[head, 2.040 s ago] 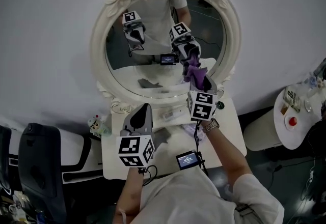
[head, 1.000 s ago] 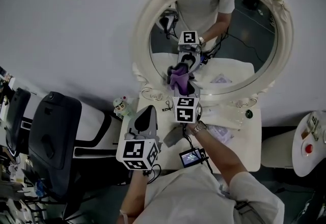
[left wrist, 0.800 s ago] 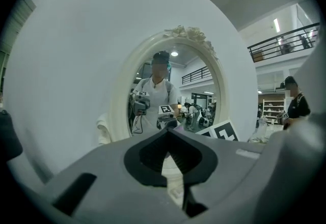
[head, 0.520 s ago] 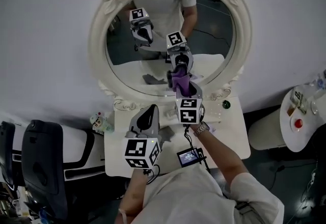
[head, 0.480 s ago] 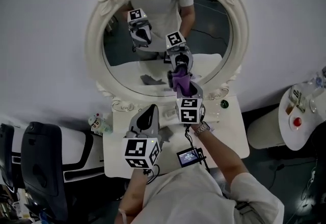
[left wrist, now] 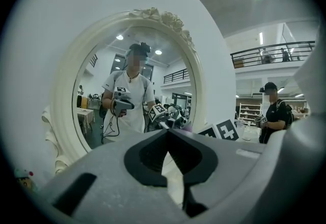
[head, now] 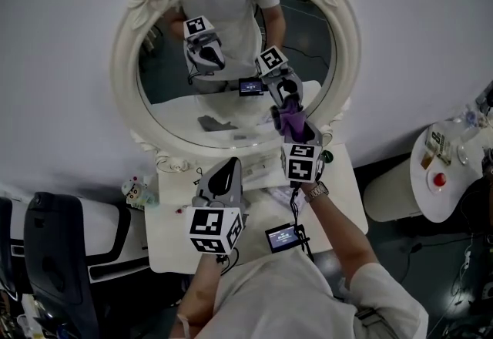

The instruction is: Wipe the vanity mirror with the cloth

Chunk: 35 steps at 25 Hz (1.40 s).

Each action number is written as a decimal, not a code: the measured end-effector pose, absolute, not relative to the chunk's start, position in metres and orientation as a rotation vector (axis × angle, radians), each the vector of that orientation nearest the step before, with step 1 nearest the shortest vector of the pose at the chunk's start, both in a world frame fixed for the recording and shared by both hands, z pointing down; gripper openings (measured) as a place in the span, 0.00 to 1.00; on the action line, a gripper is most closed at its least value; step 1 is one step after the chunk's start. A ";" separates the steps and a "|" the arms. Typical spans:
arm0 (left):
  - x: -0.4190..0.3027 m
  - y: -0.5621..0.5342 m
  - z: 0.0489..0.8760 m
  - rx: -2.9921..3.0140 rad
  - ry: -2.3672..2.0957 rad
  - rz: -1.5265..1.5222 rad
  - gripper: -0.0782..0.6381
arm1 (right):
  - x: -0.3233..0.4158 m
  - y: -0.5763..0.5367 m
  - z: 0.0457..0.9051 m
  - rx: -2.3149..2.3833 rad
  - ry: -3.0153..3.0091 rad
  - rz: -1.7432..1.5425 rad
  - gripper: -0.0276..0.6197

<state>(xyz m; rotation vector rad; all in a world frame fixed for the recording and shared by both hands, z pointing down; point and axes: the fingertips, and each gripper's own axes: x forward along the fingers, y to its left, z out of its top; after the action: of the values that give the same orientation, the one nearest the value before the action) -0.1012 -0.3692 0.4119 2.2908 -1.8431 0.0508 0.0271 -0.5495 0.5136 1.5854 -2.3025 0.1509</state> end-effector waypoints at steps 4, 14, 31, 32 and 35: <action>-0.113 -0.363 0.413 2.259 -1.872 0.037 0.11 | 0.031 -0.544 0.511 1.641 -2.297 0.199 0.29; -0.153 -0.336 0.419 2.139 -1.973 0.010 0.11 | -0.094 -0.483 0.529 1.304 -2.481 0.184 0.29; -0.217 -0.282 0.451 1.892 -2.151 0.084 0.11 | -0.188 -0.464 0.580 1.107 -2.497 0.239 0.29; -0.214 -0.285 0.452 1.903 -2.139 0.089 0.11 | -0.183 -0.467 0.581 1.120 -2.490 0.241 0.29; -0.201 -0.296 0.453 1.957 -2.090 0.099 0.11 | -0.159 -0.478 0.582 1.174 -2.463 0.256 0.29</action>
<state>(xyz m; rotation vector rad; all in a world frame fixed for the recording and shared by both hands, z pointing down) -0.2009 -0.2959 0.4531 1.9569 -2.0897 0.0993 -0.1593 -0.4778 0.5816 1.1744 -2.4629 0.2558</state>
